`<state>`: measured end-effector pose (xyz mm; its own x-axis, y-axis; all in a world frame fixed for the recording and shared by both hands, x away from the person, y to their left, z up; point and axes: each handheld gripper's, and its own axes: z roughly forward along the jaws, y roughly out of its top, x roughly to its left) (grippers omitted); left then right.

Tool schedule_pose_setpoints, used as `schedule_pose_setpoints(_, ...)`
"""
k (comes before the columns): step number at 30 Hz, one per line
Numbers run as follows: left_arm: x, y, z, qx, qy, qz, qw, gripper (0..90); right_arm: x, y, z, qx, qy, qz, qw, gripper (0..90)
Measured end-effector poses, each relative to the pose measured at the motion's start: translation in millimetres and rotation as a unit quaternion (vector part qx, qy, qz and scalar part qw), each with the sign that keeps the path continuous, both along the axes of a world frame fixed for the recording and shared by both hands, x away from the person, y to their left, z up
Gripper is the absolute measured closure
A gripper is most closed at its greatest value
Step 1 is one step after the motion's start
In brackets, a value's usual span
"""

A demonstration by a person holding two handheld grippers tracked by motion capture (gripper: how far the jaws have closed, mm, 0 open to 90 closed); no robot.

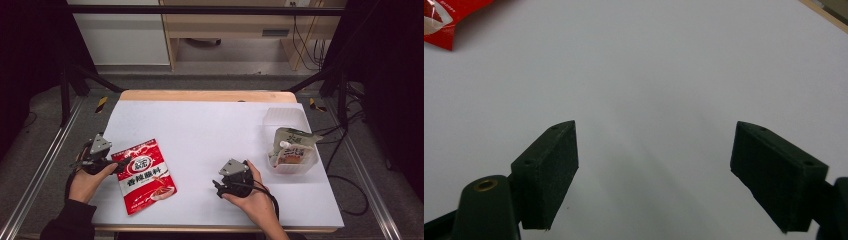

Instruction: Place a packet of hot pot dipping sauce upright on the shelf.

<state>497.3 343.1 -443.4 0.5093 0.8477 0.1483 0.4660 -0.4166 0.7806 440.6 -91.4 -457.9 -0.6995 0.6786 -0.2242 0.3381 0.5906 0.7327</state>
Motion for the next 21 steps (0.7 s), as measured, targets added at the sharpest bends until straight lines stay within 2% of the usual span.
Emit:
schedule_pose_setpoints(5, 3.9, 10.2, -2.9, -0.001, 0.005, 0.01, 0.9999, 7.5, -0.4, 3.5, -2.1, -0.012, -0.003, 0.005, 0.9999, 19.6)
schedule_pose_setpoints(11, 6.7, 14.4, -6.6, -0.002, 0.009, 0.016, 0.9998, 7.6, -0.1, 3.8, -3.5, -0.017, 0.0, 0.004, 0.9998, 19.4)
schedule_pose_setpoints(14, 10.7, 18.5, -10.3, 0.003, 0.017, 0.019, 0.9997, 7.9, 0.2, 3.9, -4.7, -0.019, 0.003, 0.005, 0.9998, 19.2)
schedule_pose_setpoints(21, 16.1, 27.0, -16.8, -0.007, 0.038, 0.024, 0.999, 10.4, -0.1, 5.3, -6.2, -0.026, 0.006, 0.007, 0.9996, 19.1)
